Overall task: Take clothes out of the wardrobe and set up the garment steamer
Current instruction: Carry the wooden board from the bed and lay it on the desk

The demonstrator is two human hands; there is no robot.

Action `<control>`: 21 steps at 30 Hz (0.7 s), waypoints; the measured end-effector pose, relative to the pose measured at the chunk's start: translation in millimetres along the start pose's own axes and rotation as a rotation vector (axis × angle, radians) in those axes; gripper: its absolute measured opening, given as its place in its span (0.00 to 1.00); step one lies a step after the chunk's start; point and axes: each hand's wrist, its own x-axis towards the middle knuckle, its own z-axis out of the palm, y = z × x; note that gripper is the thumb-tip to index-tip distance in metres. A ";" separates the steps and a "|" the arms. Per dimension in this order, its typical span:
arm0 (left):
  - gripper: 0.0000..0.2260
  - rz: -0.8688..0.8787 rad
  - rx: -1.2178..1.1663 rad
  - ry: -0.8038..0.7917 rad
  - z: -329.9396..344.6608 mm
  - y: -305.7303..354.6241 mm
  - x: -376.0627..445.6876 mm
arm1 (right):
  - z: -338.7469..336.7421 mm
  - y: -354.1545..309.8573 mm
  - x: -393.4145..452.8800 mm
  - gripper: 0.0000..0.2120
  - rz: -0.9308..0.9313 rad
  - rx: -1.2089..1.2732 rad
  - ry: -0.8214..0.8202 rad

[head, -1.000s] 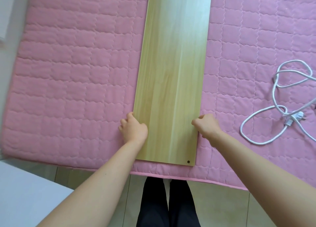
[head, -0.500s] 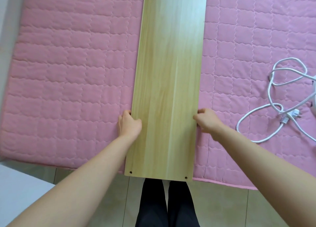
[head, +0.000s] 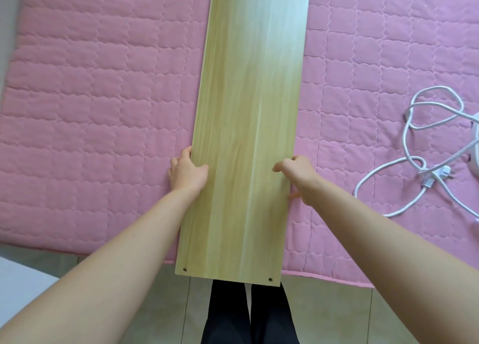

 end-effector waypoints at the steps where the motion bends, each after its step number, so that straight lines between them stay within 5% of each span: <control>1: 0.29 -0.008 0.008 0.011 -0.9 -4.9 -2.9 | 5.1 7.0 -0.1 0.28 -0.002 -0.006 -0.010; 9: 0.23 -0.049 0.057 -0.002 -8.6 -73.7 -42.7 | 45.7 67.6 -36.7 0.38 0.133 -0.038 -0.093; 12: 0.20 -0.062 0.086 -0.006 -9.5 -94.8 -53.0 | 46.8 70.4 -50.3 0.32 0.185 -0.069 -0.143; 16: 0.15 -0.061 0.059 -0.028 -16.4 -88.5 -39.7 | 33.6 53.1 -36.2 0.08 0.154 -0.137 -0.172; 21: 0.16 0.047 0.037 -0.024 -22.3 -37.5 4.2 | 16.2 1.9 -4.8 0.06 0.066 -0.209 -0.039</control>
